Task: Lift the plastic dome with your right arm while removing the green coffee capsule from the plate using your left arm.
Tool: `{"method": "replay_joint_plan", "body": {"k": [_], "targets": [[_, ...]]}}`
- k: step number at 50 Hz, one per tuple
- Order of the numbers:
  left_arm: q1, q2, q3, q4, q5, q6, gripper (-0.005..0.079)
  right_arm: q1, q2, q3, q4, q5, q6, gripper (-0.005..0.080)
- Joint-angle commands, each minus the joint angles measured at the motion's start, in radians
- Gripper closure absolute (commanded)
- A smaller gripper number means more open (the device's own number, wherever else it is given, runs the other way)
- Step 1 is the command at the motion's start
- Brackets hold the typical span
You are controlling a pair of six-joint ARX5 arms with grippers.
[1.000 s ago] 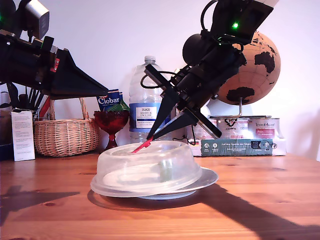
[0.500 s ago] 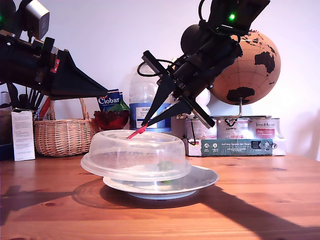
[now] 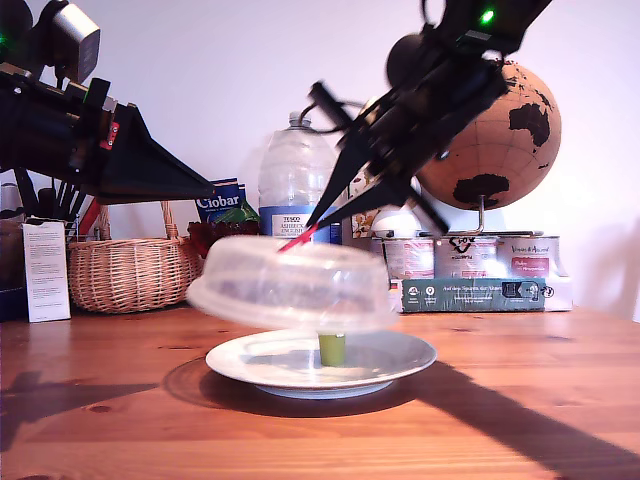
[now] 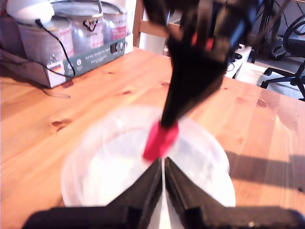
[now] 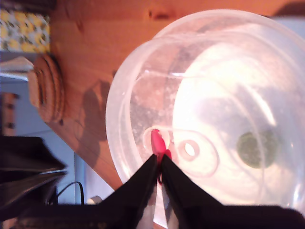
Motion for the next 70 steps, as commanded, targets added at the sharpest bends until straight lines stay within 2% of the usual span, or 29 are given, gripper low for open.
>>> {"method": "replay_joint_plan", "body": {"k": [1,17,24,28,33,42,47,60,70], "targets": [[-0.001,0.011,-0.002,0.003,0.001,0.004,0.0762,-0.016,-0.039,0.004,-0.005,0.001,-0.018,0.0765],[-0.017,0.023,-0.002,0.008,-0.003,0.033,0.0740,-0.118,-0.040,0.004,-0.041,0.031,-0.088,0.0765],[-0.046,0.081,-0.002,0.035,-0.003,0.083,0.0654,-0.167,-0.040,0.006,-0.055,0.038,-0.118,0.0765],[-0.061,0.121,-0.002,0.058,-0.003,0.187,0.0597,-0.198,-0.040,0.012,-0.070,0.043,-0.145,0.0765],[-0.068,0.168,-0.002,0.107,-0.002,0.236,0.0564,-0.225,-0.040,0.021,-0.085,0.061,-0.175,0.0765],[-0.068,0.279,0.005,0.244,0.002,0.241,0.0467,-0.278,-0.040,0.027,-0.082,0.098,-0.217,0.0765],[-0.068,0.348,0.035,0.257,0.019,0.240,0.0429,-0.304,-0.040,0.027,-0.076,0.105,-0.235,0.0765],[-0.081,0.487,0.142,0.258,0.065,0.240,0.0389,-0.322,-0.040,0.027,-0.074,0.105,-0.246,0.0765],[-0.081,0.530,0.186,0.248,0.092,0.240,0.0382,-0.299,-0.039,0.027,-0.094,0.105,-0.249,0.0765]]}}
